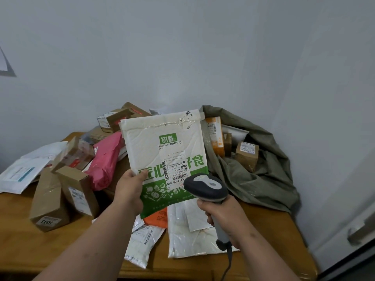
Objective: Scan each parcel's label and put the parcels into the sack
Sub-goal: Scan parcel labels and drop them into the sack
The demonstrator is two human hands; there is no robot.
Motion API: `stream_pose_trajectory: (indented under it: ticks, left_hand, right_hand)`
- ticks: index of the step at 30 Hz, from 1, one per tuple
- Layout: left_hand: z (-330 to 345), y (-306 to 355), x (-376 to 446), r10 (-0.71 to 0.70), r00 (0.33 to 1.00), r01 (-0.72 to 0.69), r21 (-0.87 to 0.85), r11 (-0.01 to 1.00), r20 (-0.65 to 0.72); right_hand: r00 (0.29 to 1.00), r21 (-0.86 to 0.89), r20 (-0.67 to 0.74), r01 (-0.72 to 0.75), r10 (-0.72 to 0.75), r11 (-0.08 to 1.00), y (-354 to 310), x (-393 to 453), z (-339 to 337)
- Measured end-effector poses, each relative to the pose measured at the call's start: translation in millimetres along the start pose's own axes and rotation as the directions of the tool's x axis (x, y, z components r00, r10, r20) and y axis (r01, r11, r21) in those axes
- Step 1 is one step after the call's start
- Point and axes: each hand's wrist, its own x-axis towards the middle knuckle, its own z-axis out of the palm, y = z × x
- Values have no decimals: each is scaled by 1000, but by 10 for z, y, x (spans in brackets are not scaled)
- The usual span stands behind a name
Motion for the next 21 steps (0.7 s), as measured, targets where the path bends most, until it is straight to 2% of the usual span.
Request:
stream_pose_trajectory:
  ticks: [6,12,17,21]
  left_hand:
    - [24,-33,23,-4,1000,4,24,1000,7]
    - [52,-80,141,-50,998,46,85,995,45]
    - [183,-118,315,-114,987,97,152,984,113]
    - [386,-161,450,-120,977,79,222,972,179]
  right_hand:
    - [1000,4,-30,2,-2,1000,24,18,-47]
    - [983,95,-181,3,15,995,45,90,-176]
    - [989,229,-99,-88,113,969,170,166,-285]
    - [993,280,-66,-78,100,957,325,234,-308]
